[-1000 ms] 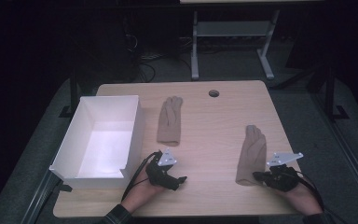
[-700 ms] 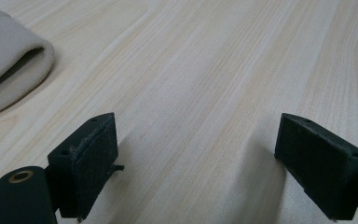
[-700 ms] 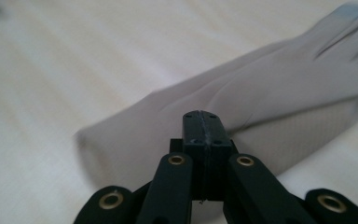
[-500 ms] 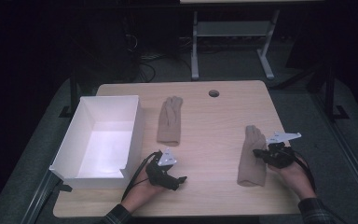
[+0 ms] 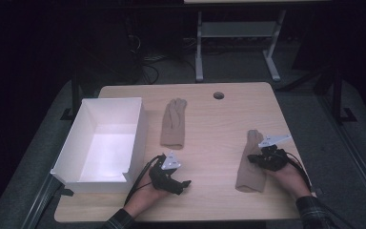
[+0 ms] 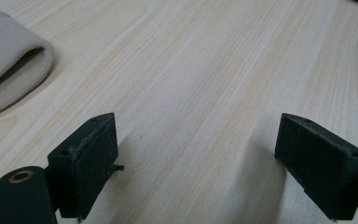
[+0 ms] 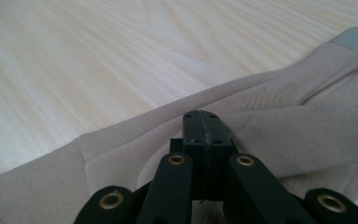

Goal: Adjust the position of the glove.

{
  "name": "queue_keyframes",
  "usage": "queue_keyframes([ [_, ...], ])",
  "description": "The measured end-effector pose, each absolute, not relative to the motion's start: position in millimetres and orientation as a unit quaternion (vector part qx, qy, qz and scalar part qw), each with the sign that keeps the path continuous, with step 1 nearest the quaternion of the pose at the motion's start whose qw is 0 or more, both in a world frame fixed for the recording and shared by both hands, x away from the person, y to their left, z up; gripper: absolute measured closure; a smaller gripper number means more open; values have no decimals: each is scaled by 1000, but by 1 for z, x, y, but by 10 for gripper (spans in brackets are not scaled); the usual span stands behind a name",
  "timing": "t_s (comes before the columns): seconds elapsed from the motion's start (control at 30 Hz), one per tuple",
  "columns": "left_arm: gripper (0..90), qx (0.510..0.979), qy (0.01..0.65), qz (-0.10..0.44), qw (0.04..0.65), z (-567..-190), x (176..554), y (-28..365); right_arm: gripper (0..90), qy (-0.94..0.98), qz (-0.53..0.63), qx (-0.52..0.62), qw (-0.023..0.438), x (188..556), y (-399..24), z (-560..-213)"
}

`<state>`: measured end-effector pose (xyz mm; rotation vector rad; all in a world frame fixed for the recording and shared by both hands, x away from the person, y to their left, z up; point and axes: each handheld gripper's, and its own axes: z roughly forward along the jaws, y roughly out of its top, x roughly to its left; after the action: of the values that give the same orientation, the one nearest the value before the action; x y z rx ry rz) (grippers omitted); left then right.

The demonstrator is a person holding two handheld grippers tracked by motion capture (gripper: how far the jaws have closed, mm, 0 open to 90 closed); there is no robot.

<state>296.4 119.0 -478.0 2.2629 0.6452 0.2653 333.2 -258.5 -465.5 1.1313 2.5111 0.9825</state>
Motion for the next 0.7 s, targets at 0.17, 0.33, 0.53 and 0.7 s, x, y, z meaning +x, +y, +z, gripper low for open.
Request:
queue_keyframes([
  [0.17, 124, 885, 253, 104, 378, -478, 296, 119, 900, 869, 343, 349, 80, 323, -241, -465],
  [0.33, 124, 885, 252, 104, 378, -478, 296, 119, 900, 884, 346, 310, 58, 312, -225, -465],
  [0.53, 123, 885, 253, 103, 378, -478, 297, 119, 900, 888, 348, 296, 56, 309, -221, -465],
  [0.7, 142, 887, 273, 108, 357, -473, 299, 114, 765, 875, 368, 307, 69, 310, -228, -459],
])
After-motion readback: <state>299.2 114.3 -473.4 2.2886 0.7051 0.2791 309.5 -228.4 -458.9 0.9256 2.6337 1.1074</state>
